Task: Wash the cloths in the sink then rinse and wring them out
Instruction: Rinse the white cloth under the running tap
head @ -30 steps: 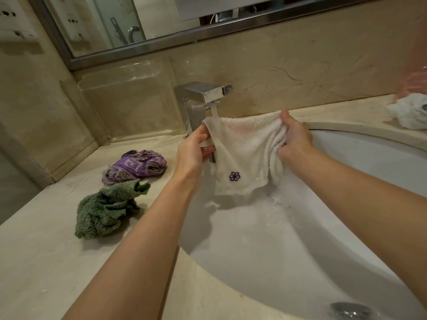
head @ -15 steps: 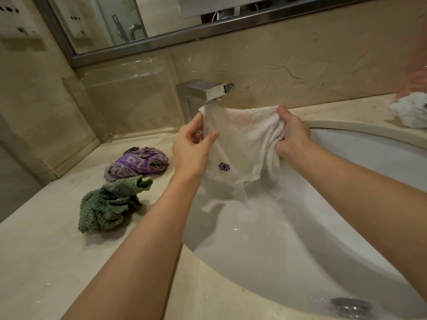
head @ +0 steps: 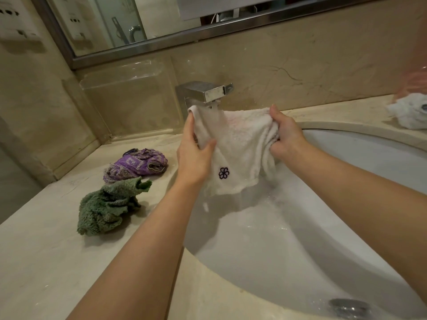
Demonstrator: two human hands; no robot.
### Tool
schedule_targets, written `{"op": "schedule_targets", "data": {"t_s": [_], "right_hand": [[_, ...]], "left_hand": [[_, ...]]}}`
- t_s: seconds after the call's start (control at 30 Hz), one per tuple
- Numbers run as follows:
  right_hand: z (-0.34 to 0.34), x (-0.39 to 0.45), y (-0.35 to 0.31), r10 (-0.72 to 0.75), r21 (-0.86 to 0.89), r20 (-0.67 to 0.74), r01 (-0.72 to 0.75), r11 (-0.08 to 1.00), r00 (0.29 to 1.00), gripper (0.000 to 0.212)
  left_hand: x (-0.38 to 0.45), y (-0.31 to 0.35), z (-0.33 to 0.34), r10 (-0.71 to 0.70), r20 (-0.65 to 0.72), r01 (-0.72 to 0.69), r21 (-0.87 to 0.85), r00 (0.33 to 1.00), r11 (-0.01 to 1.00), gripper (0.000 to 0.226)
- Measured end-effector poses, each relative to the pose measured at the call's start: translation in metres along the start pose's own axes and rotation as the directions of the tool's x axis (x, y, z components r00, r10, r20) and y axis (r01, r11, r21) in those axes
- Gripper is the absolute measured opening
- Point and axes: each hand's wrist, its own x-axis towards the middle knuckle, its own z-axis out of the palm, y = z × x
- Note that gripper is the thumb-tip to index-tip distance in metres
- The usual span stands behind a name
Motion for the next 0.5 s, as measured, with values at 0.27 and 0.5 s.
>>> {"op": "schedule_targets", "data": {"t_s": [0.27, 0.5], "right_hand": [[0.019, -0.029, 0.011, 0.11, -0.246, 0.233, -0.051, 0.968, 0.966, 0.105], [0.025, -0.028, 0.013, 0.023, -0.246, 0.159, 0.017, 0.969, 0.987, 0.061]], "left_hand": [[0.007, 0.001, -0.006, -0.208, -0.287, 0.186, -0.104, 0.935, 0.977, 0.053], [0.01, -0.001, -0.008, -0.36, -0.245, 0.319, -0.192, 0.9, 0.928, 0.064]]}}
